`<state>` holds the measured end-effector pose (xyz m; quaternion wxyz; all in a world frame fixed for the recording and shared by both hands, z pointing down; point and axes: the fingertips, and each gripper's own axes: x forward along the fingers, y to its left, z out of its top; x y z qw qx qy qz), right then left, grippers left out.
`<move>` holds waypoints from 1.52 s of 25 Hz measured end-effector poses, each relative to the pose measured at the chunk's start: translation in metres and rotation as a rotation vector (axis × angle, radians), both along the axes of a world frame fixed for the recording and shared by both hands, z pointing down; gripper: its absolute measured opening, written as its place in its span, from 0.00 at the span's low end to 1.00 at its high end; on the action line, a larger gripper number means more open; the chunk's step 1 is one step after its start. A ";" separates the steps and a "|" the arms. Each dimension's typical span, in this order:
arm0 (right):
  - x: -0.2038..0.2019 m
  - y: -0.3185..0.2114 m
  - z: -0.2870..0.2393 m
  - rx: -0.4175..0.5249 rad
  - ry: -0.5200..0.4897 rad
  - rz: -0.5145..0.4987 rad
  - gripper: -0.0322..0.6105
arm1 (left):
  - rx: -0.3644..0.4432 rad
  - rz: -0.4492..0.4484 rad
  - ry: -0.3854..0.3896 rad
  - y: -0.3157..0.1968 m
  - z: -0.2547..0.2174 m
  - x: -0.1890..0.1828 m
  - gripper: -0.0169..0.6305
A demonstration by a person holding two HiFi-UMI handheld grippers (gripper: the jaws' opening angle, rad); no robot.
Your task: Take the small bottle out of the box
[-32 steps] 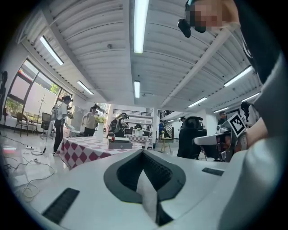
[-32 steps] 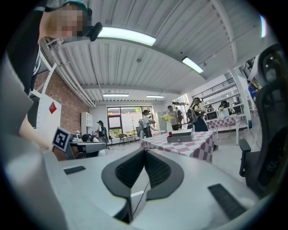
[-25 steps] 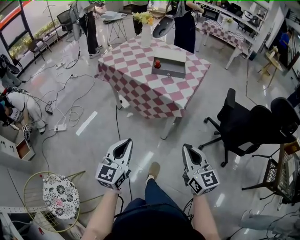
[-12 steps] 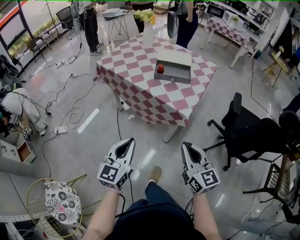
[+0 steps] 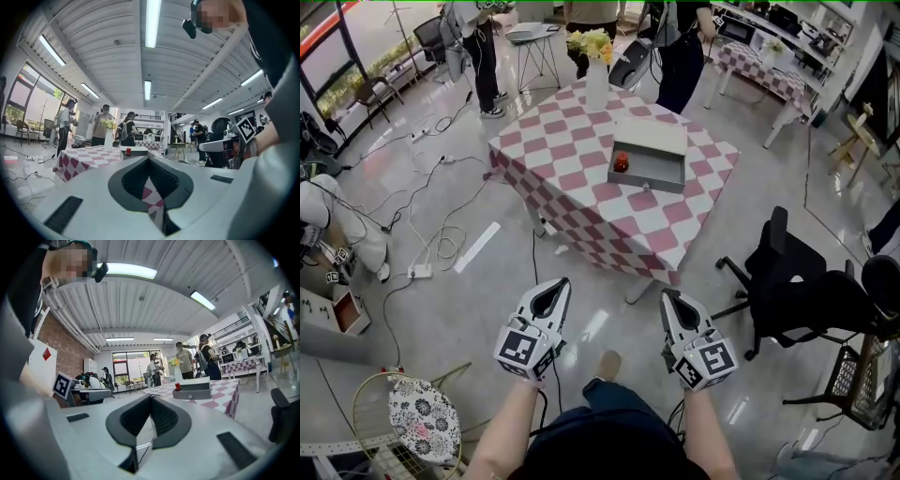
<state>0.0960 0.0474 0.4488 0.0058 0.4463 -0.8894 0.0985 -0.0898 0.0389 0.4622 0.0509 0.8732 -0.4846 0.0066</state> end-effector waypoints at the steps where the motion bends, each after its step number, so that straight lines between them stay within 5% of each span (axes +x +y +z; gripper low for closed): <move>1: 0.000 -0.007 0.000 -0.002 0.003 -0.003 0.05 | 0.002 -0.001 -0.002 -0.007 0.000 0.000 0.03; 38: 0.009 -0.149 0.012 -0.029 0.007 0.009 0.05 | 0.006 0.057 -0.003 -0.164 0.002 0.024 0.03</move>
